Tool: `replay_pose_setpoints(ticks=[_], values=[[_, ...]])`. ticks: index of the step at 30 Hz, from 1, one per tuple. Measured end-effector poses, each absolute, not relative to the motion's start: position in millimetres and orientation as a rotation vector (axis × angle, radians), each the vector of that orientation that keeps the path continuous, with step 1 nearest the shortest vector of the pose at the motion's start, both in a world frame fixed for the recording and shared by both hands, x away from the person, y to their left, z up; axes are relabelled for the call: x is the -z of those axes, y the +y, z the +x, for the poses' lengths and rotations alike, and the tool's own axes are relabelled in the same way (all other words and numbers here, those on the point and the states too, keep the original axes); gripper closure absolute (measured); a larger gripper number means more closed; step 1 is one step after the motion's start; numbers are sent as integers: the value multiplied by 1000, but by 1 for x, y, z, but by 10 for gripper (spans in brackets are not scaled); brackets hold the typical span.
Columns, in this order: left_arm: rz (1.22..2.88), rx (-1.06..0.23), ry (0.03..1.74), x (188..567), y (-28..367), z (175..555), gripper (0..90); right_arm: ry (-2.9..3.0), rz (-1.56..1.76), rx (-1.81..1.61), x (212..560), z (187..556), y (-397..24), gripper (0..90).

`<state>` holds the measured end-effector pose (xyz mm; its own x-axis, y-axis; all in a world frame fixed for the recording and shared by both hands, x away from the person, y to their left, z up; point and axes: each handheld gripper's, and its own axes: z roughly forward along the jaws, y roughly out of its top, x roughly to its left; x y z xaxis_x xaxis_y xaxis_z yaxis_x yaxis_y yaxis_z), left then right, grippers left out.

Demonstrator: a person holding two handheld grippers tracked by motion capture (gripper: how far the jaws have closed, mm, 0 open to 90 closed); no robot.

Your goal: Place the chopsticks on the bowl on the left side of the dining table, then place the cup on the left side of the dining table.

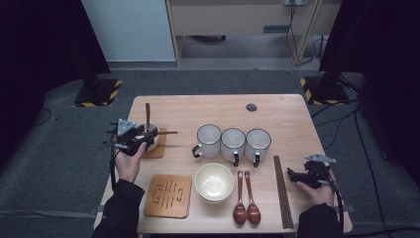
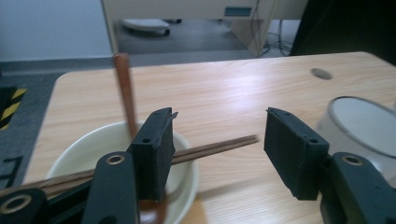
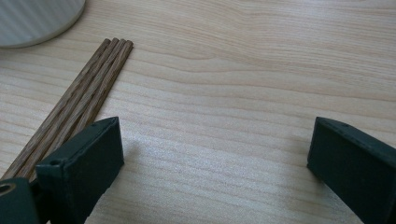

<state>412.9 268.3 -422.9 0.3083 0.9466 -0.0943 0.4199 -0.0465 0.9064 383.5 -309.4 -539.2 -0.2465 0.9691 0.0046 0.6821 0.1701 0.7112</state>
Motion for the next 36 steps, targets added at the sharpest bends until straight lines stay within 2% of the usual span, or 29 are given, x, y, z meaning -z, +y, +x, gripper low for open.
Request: replay_pose_setpoints(ticks=[16, 36], values=[[1628, -621, 1154, 415, 223, 408, 386, 1997, 1559, -839, 539, 383, -309, 34], [1679, -573, 1126, 425, 181, 432, 387, 2001, 1558, -841, 539, 384, -309, 31]])
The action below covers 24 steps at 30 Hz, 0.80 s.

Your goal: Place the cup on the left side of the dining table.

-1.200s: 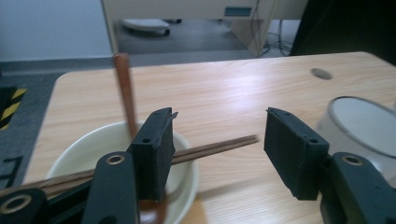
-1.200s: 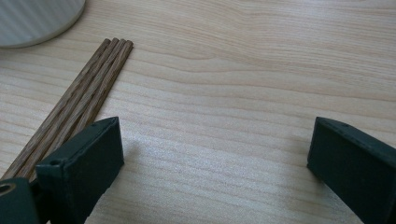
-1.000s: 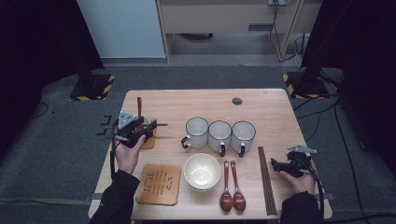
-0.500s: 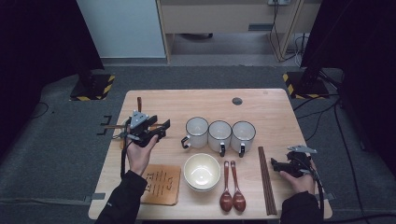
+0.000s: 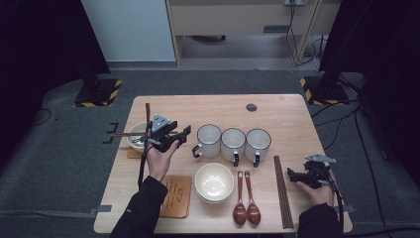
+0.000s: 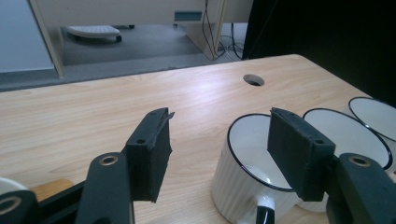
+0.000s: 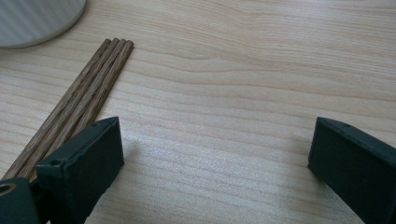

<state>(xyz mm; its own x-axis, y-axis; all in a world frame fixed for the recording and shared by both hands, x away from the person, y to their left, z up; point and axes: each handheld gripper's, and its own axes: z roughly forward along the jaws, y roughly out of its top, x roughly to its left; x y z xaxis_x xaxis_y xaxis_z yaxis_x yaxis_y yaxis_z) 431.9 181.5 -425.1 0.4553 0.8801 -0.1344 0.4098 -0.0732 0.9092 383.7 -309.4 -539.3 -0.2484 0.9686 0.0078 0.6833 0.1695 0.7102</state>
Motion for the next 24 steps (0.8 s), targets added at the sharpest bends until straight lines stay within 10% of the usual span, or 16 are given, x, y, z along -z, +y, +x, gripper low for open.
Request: replay_pose_setpoints(ticks=[24], values=[[1775, -503, 1143, 453, 146, 462, 401, 2003, 1555, -841, 539, 384, -310, 30]])
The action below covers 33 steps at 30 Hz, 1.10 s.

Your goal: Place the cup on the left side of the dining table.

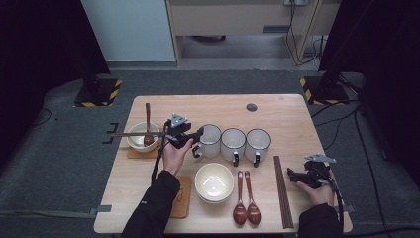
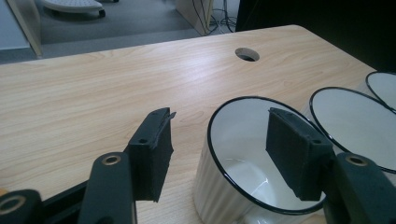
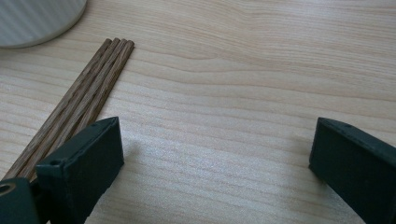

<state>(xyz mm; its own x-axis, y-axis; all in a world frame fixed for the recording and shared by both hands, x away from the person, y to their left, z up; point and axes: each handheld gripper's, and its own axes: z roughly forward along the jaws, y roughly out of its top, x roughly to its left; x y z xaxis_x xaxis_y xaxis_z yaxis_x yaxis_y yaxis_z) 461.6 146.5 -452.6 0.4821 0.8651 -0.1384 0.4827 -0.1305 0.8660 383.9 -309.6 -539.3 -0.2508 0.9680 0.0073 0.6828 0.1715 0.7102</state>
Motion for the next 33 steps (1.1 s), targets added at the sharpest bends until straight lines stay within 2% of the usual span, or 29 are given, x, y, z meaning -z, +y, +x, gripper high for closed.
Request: replay_pose_setpoints(ticks=[13, 20, 33], values=[[1854, -453, 1194, 470, 138, 473, 466, 2002, 1555, -841, 539, 384, -309, 30], [1888, -418, 1234, 473, 135, 480, 562, 2002, 1555, -841, 539, 384, -309, 31], [1872, -341, 1296, 476, 133, 485, 669, 2002, 1555, -841, 539, 384, -309, 31]])
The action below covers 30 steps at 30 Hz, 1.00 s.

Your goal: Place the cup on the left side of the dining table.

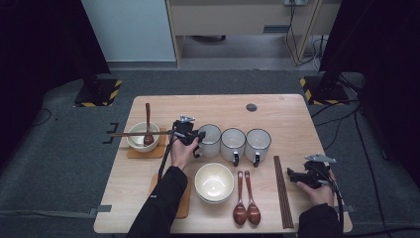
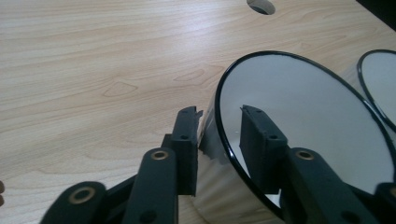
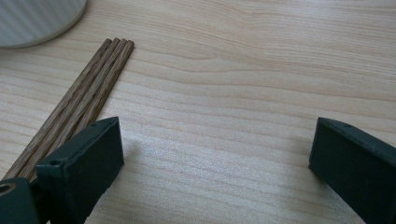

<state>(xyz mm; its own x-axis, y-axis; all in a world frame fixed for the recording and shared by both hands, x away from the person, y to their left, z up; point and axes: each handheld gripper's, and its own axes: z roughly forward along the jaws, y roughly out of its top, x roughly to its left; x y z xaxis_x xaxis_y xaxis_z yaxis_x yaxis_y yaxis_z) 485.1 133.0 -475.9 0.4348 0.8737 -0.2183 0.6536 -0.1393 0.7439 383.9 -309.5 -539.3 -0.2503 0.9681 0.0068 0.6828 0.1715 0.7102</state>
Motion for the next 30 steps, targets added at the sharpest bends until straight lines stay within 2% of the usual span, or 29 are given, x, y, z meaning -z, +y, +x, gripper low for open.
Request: replay_pose_setpoints(ticks=[10, 30], values=[[1849, -311, 1308, 479, 141, 484, 756, 2002, 1555, -841, 539, 384, -309, 30], [1905, -277, 1316, 489, 153, 483, 789, 2002, 1555, -841, 539, 384, -309, 30]])
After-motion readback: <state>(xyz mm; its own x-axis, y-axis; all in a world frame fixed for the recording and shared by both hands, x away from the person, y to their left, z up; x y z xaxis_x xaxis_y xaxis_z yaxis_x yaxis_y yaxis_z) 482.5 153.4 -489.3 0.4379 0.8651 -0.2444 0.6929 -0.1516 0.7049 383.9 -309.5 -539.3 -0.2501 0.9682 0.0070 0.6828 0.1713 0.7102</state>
